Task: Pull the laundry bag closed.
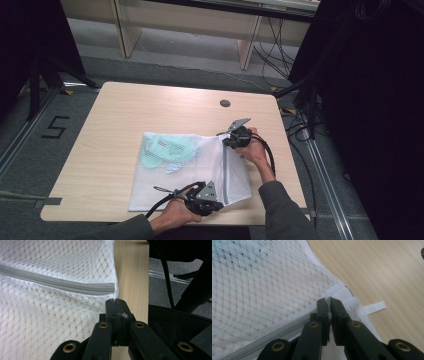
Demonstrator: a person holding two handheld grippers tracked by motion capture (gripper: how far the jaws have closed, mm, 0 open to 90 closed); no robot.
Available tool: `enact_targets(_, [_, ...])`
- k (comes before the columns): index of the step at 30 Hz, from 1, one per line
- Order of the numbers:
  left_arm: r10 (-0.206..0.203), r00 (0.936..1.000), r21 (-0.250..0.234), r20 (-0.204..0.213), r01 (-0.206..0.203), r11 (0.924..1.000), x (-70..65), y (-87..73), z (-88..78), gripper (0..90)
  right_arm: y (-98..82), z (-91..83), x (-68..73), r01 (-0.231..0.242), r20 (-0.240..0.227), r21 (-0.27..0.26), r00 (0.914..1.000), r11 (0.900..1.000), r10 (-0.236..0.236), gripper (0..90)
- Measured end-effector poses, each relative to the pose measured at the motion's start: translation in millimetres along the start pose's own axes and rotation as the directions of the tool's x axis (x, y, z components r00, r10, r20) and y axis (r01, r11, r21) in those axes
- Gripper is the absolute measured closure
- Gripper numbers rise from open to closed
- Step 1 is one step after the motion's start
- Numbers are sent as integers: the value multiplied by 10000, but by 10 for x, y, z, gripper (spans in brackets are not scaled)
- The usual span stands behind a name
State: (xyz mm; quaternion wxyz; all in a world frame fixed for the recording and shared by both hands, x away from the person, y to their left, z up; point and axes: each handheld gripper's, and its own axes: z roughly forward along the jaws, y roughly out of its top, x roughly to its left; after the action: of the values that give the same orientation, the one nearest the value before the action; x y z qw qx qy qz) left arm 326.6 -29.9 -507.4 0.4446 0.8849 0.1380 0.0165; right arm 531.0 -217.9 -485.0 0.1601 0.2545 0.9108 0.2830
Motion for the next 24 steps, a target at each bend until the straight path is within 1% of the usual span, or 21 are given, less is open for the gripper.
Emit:
enact_targets(1, [-3,10000,-1,-7,3,10000,-1,1,1,897,-1,5,-19,123,57,-59,9999,9999,-123,867])
enact_targets(2, [-59,10000,-88,43,59,9999,2,0,13,897,-5,4,-22,66,65,-27,10000,10000,-65,867])
enact_targets(3, [-7,10000,-5,-7,7,10000,7,2,7,897,-5,5,-19,-15,45,-39,10000,10000,15,867])
enact_targets(4, [-61,10000,-46,2,61,10000,0,0,6,897,-6,5,-20,-34,34,-8,10000,10000,34,867])
enact_targets(5, [-41,10000,-5,12,41,10000,-2,1,0,897,-8,10,-38,111,193,-62,9998,9999,-110,867])
enact_targets(7, [2,10000,-57,11,-2,10000,-5,-1,6,897,-8,12,-39,41,230,-21,9997,10000,-40,867])
enact_targets(8, [5,10000,48,72,-5,10000,-4,0,0,897,-3,14,-34,-52,99,-34,9999,10000,52,867])
enact_targets(9, [12,10000,16,34,-12,10000,-5,-4,8,897,-1,19,-36,3,125,-54,9999,10000,-3,867])
enact_targets(10, [18,10000,93,12,-18,10000,-1,-5,4,897,4,24,-43,125,145,-84,9998,9999,-124,867])
enact_targets(11, [4,10000,97,31,-4,10000,-2,-5,4,897,5,20,-43,49,320,-18,9995,10000,-49,867])
enact_targets(13, [29,10000,27,63,-29,10000,5,-7,7,897,19,24,-36,37,305,-84,9995,10000,-35,867])
enact_targets(14, [-135,9999,-12,49,135,9999,-1,-5,2,897,29,24,-34,29,260,-142,9997,9999,-26,867])
enact_targets(16, [-53,10000,63,74,53,10000,22,0,-3,897,44,32,-25,-7,331,-98,9995,10000,10,867])
enact_targets(17, [-83,9999,35,79,82,10000,21,1,-2,897,49,39,-25,41,370,-223,9993,9997,-33,867])
enact_targets(18, [-80,10000,20,52,79,10000,22,1,1,896,49,37,-30,11,436,-142,9991,9999,-5,867])
enact_targets(20, [-134,9999,17,13,134,9999,20,5,12,895,50,39,-28,-80,384,-102,9992,9999,84,867])
enact_targets(21, [-102,9999,-16,-10,102,9999,28,6,17,895,48,32,-26,-164,431,-73,9989,9998,167,867])
enact_targets(22, [-167,9999,-54,-3,167,9998,29,11,18,894,49,35,-28,-105,404,-84,9991,9999,108,866])
enact_targets(23, [-206,9998,-62,-1,206,9998,35,13,21,894,50,35,-43,27,496,-212,9988,9998,-16,866])
enact_targets(24, [-224,9997,-76,-41,224,9997,44,15,22,893,48,33,-36,-117,534,-105,9985,9999,122,866])
